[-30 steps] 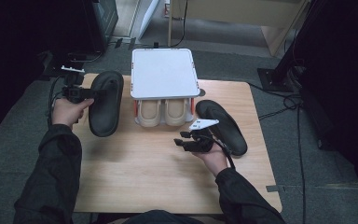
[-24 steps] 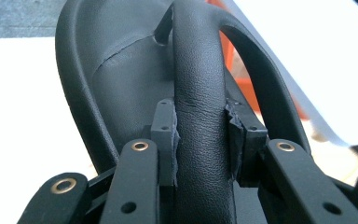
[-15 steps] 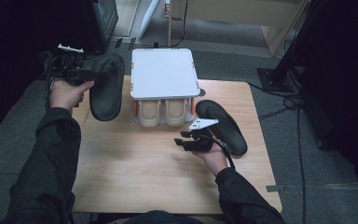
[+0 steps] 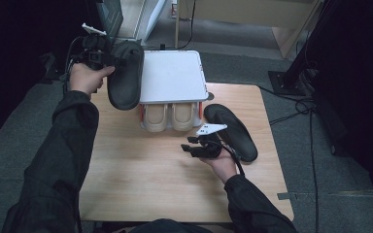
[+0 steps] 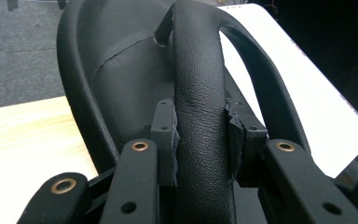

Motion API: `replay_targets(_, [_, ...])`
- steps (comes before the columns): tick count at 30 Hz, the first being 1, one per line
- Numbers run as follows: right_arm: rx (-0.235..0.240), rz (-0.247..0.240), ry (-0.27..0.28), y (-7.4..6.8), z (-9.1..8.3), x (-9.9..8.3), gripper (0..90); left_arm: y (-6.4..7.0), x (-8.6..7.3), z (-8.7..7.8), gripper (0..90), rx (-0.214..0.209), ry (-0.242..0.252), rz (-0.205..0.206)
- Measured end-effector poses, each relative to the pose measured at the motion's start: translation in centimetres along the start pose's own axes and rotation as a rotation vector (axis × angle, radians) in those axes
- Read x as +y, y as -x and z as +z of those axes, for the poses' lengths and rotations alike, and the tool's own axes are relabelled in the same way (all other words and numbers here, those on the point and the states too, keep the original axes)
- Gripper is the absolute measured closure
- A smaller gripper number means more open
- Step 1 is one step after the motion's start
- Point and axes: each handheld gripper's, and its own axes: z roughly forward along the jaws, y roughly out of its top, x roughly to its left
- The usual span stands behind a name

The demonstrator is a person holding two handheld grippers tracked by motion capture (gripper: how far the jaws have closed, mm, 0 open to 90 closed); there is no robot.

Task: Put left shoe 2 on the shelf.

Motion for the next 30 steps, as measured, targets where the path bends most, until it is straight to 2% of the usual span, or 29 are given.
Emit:
replay_targets(10, [-0.008, -0.022, 0.0, -0.2, -0.2, 0.0, 55.4, 1.4, 1.3, 3.0, 68.0, -0.001, 0.013, -0.027])
replay_targets(19, [0.0, -0.022, 0.013, -0.2, -0.4, 0.1, 54.8, 3.2, 2.4, 5.1, 67.9, -0.008, -0.003, -0.004])
replay_targets(22, [0.0, -0.046, 0.007, -0.3, -0.3, 0.2, 54.8, 3.6, 2.7, 6.0, 67.9, -0.006, -0.017, 0.004])
replay_targets(30, [0.005, -0.043, 0.006, -0.4, -0.2, 0.2, 54.8, 4.3, 2.8, 7.8, 67.9, -0.018, -0.035, -0.01])
